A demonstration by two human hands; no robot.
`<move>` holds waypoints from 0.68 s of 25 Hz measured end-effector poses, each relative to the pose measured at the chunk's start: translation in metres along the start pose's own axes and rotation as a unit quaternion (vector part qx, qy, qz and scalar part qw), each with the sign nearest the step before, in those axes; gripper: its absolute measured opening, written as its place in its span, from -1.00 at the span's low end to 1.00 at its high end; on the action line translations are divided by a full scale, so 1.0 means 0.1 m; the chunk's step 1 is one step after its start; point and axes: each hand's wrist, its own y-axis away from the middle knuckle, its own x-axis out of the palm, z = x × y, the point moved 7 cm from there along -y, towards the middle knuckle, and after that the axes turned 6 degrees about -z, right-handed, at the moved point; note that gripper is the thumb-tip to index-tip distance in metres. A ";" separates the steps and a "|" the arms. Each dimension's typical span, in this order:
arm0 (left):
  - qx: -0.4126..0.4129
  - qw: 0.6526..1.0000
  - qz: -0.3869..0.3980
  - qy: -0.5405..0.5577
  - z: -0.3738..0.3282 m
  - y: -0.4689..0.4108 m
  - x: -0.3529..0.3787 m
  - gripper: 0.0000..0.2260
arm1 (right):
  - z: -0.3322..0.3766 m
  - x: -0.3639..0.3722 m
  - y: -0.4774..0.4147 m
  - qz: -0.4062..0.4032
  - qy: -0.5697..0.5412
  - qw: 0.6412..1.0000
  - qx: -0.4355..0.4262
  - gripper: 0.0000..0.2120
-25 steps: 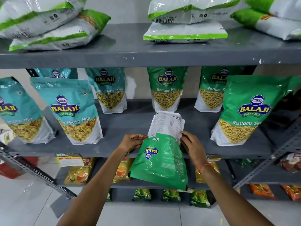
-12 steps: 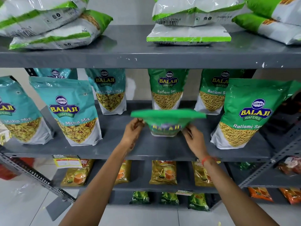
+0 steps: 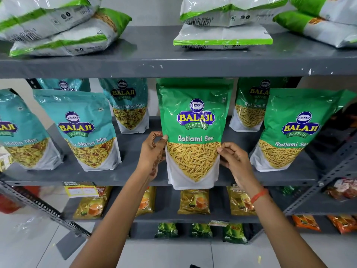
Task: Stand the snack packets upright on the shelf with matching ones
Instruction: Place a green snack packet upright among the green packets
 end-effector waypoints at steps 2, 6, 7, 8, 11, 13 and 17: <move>0.005 1.000 0.009 0.010 -0.10 0.16 -0.04 -0.94 | 0.17 -0.02 0.16 0.006 0.008 1.000 -0.025 -0.79; -0.001 0.999 0.023 0.030 -0.22 0.40 -0.14 -0.94 | 0.46 0.02 0.36 0.029 0.042 0.997 -0.062 -0.80; -0.001 0.999 0.028 0.036 -0.23 0.42 -0.16 -0.94 | 0.49 0.03 0.38 0.029 0.044 0.996 -0.070 -0.79; 0.000 0.999 0.031 0.038 -0.24 0.43 -0.17 -0.94 | 0.51 0.04 0.38 0.029 0.046 0.996 -0.076 -0.78; 0.000 0.999 0.020 0.039 -0.22 0.38 -0.21 -0.94 | 0.47 0.09 0.34 0.028 0.051 0.995 -0.080 -0.78; -0.001 0.999 0.016 0.044 -0.18 0.28 -0.22 -0.93 | 0.37 0.16 0.25 0.018 0.060 0.995 -0.073 -0.78; 0.017 0.998 0.025 0.047 -0.01 -0.06 -0.21 -0.92 | 0.08 0.28 -0.01 -0.069 0.086 0.991 -0.072 -0.79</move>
